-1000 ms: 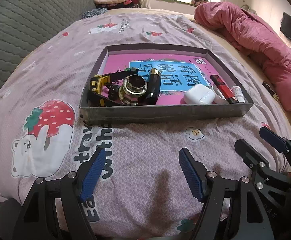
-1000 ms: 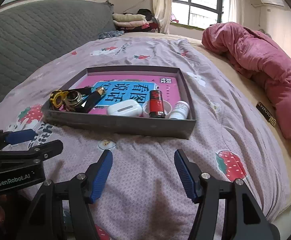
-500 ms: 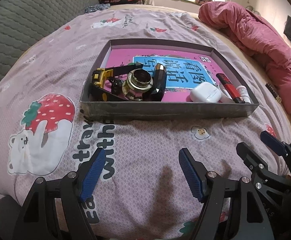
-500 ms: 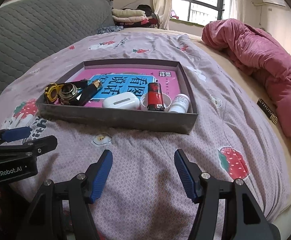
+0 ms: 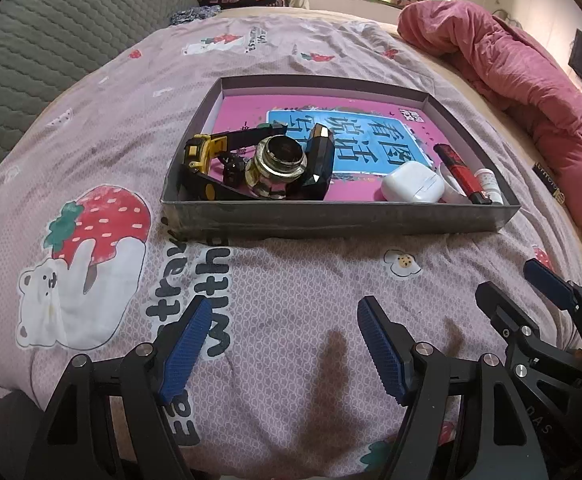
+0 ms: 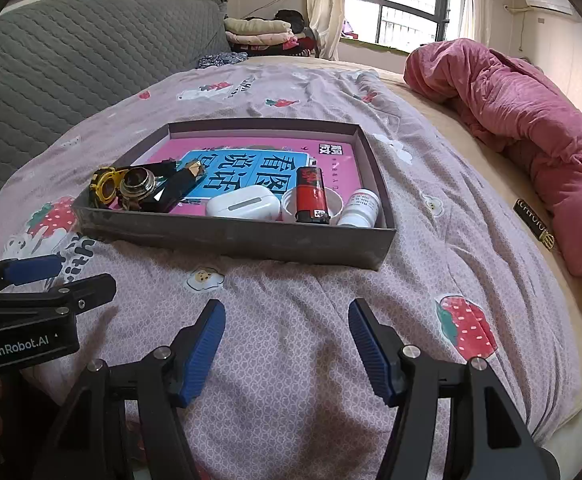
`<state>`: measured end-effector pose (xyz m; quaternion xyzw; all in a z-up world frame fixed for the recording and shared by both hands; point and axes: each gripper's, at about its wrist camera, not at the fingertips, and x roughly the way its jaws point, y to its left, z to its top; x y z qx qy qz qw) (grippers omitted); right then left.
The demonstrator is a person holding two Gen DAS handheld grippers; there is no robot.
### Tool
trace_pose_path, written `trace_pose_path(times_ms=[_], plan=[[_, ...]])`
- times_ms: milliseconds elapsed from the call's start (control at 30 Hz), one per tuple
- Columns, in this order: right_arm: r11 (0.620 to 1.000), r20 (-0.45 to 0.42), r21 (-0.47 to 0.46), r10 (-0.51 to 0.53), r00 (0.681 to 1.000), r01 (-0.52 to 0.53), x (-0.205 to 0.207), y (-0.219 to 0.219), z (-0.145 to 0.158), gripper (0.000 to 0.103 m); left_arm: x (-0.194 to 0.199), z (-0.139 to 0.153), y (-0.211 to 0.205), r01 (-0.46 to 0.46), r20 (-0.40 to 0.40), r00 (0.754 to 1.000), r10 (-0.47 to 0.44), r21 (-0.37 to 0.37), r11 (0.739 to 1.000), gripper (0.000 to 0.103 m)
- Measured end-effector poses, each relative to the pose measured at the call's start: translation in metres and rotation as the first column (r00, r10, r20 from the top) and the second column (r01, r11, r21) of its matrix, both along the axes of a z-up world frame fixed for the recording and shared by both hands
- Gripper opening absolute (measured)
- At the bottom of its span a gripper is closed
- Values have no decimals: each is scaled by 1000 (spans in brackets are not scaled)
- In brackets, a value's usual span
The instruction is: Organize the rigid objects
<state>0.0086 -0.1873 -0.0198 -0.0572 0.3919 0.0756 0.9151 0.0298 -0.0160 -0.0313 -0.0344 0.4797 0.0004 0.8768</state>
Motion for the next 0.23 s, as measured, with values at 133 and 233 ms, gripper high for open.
trace_pose_path(times_ms=[133,233], plan=[[1000,1,4,1,1000,-1,0,0,1,64,0,0,0,-1,0,1000,1,2,1000,76],[1000,3,7,3,1000,-3,0,-1,1,64,0,0,1,-1,1,1000,1,-1,1000,76]])
